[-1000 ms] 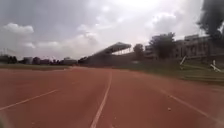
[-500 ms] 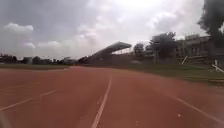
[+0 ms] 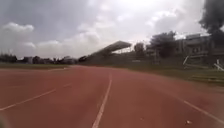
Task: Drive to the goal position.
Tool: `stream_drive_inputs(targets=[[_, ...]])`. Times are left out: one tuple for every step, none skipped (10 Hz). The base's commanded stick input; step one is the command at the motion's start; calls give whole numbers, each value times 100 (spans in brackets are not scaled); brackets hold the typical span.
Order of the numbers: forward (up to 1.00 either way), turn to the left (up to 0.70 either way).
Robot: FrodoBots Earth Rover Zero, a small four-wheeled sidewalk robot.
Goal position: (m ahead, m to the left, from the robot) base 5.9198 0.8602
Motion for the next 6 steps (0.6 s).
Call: stream_drive_inputs(targets=[[45, 0], [45, 0], [45, 0], [45, 0], [45, 0], [45, 0]])
